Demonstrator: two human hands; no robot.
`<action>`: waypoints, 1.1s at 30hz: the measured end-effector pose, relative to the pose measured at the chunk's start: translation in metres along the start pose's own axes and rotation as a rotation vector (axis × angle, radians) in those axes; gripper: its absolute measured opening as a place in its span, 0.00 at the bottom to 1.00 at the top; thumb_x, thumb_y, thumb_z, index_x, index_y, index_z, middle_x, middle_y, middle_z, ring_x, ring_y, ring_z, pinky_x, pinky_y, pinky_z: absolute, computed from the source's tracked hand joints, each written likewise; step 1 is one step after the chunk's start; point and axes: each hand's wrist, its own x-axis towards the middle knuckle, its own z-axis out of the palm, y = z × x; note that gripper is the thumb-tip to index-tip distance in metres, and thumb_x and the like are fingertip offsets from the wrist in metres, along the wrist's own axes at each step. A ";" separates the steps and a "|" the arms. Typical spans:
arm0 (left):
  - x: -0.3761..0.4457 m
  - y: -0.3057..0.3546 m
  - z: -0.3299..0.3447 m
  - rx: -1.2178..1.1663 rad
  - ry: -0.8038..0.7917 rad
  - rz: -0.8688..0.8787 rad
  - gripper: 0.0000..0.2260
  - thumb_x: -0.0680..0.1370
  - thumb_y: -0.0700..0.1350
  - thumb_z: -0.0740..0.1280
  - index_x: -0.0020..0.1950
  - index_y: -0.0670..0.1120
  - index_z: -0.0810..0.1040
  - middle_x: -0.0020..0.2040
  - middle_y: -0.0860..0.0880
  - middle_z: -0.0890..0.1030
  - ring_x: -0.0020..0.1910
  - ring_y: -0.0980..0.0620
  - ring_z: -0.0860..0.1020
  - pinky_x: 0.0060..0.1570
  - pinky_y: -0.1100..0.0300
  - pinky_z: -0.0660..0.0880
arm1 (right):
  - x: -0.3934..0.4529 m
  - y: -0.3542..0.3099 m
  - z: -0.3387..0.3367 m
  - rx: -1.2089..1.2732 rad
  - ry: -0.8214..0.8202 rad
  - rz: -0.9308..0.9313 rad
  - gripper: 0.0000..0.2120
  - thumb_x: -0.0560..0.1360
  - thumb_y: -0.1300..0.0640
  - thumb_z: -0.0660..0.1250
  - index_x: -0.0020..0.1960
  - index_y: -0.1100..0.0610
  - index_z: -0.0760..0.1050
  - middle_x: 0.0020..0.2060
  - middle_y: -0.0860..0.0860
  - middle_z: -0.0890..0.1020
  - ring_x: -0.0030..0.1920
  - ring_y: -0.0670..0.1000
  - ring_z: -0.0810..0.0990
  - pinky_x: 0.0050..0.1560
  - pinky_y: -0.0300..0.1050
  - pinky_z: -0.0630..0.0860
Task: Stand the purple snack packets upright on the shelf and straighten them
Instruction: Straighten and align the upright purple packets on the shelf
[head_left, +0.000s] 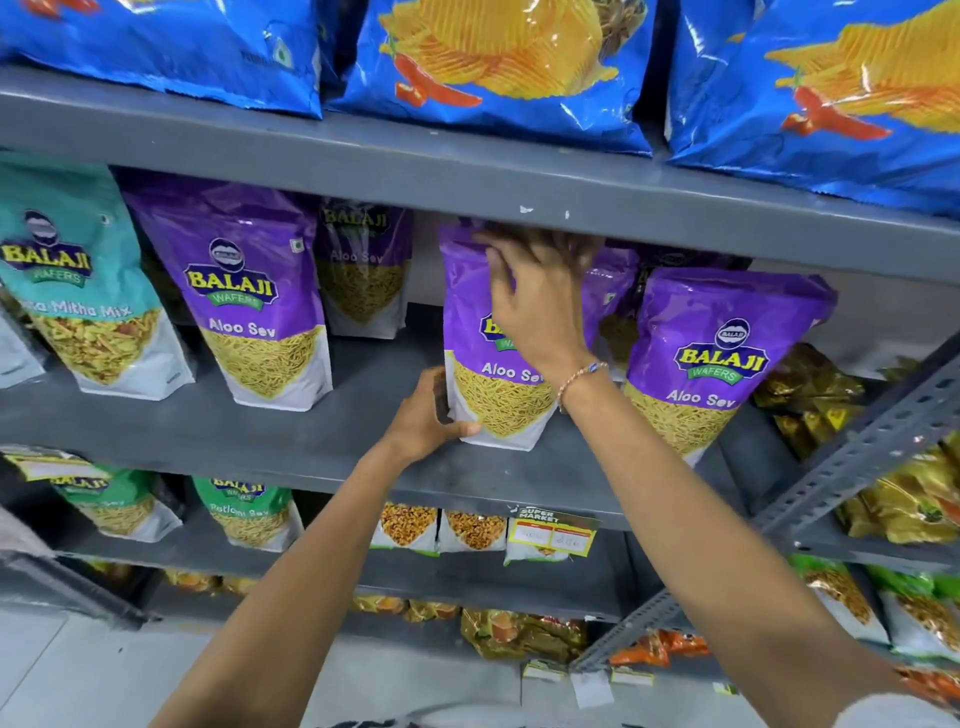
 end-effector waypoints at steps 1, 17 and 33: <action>-0.006 0.002 -0.005 -0.015 0.063 0.011 0.34 0.66 0.45 0.78 0.67 0.49 0.65 0.61 0.53 0.74 0.61 0.53 0.74 0.58 0.57 0.74 | -0.011 -0.010 0.000 0.081 -0.008 -0.029 0.12 0.70 0.63 0.65 0.49 0.52 0.81 0.46 0.51 0.84 0.48 0.53 0.73 0.51 0.50 0.61; -0.020 -0.081 -0.247 0.149 0.428 0.065 0.48 0.61 0.55 0.78 0.73 0.46 0.55 0.70 0.45 0.70 0.68 0.47 0.71 0.66 0.48 0.70 | -0.089 -0.138 0.171 0.630 -0.768 0.647 0.32 0.72 0.53 0.72 0.69 0.62 0.62 0.67 0.60 0.72 0.66 0.59 0.71 0.64 0.56 0.70; -0.007 -0.072 -0.193 0.050 0.225 0.045 0.49 0.52 0.60 0.80 0.66 0.50 0.61 0.64 0.48 0.74 0.62 0.52 0.74 0.60 0.52 0.74 | -0.095 -0.094 0.139 0.723 -0.752 0.822 0.23 0.72 0.61 0.71 0.64 0.59 0.67 0.55 0.48 0.77 0.54 0.47 0.76 0.51 0.31 0.74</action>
